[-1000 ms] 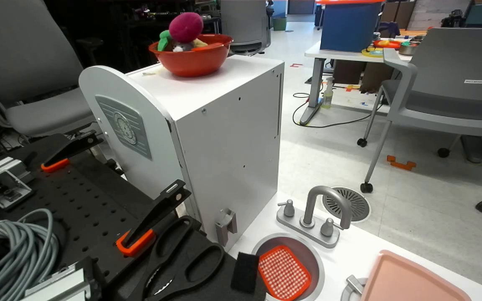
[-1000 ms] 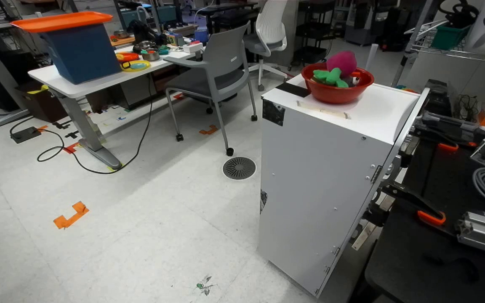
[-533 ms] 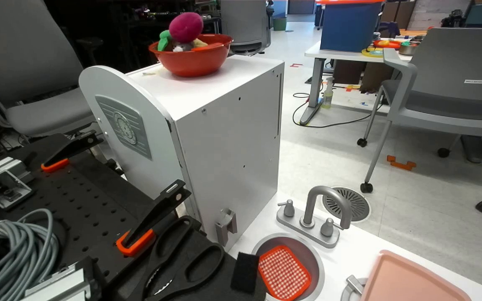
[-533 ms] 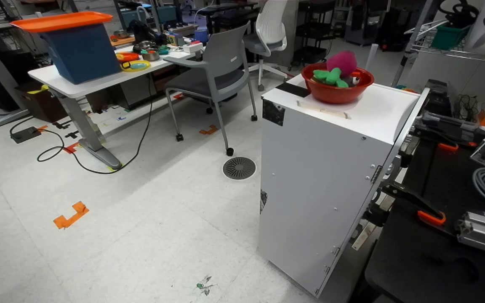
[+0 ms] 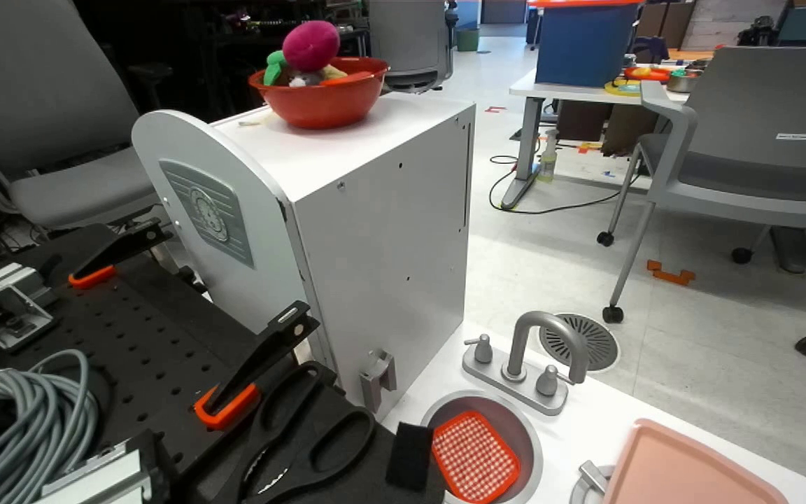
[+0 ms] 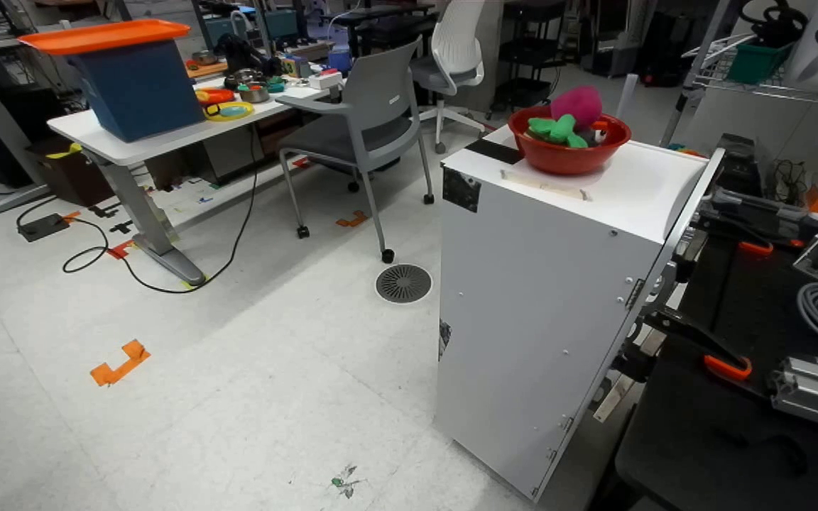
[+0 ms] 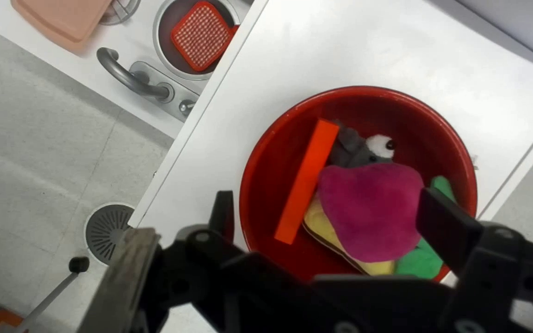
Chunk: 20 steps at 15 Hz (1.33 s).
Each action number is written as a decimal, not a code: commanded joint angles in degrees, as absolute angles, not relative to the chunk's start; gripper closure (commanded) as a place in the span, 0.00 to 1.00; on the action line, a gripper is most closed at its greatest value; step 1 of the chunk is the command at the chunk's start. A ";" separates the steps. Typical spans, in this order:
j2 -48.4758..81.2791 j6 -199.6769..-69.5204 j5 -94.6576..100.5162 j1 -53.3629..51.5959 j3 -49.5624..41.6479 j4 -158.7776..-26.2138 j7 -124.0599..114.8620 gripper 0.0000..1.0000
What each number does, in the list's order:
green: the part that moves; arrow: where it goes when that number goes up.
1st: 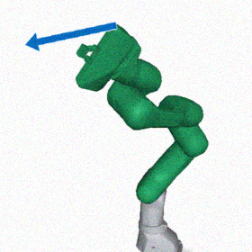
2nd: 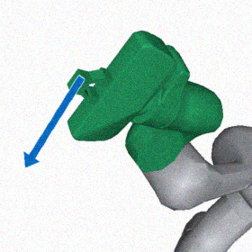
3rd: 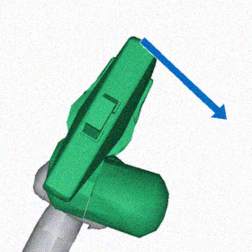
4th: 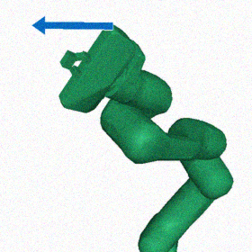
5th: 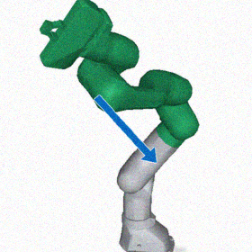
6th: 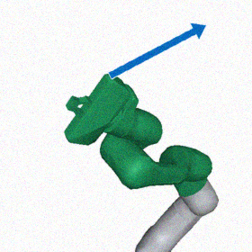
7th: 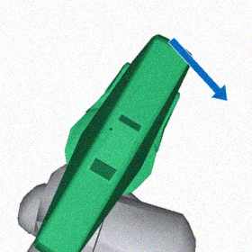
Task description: Put the purple fluffy object in the sink.
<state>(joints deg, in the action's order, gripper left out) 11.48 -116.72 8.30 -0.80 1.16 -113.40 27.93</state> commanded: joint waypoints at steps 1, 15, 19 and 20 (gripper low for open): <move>13.69 -115.52 10.24 -1.50 2.52 -110.90 27.25 0.00; 10.21 -116.08 9.37 -2.30 4.24 -114.77 28.59 0.00; 11.78 -115.03 9.01 -2.02 4.31 -114.47 29.16 0.00; 11.98 -114.87 8.88 -1.95 4.33 -114.49 29.32 0.00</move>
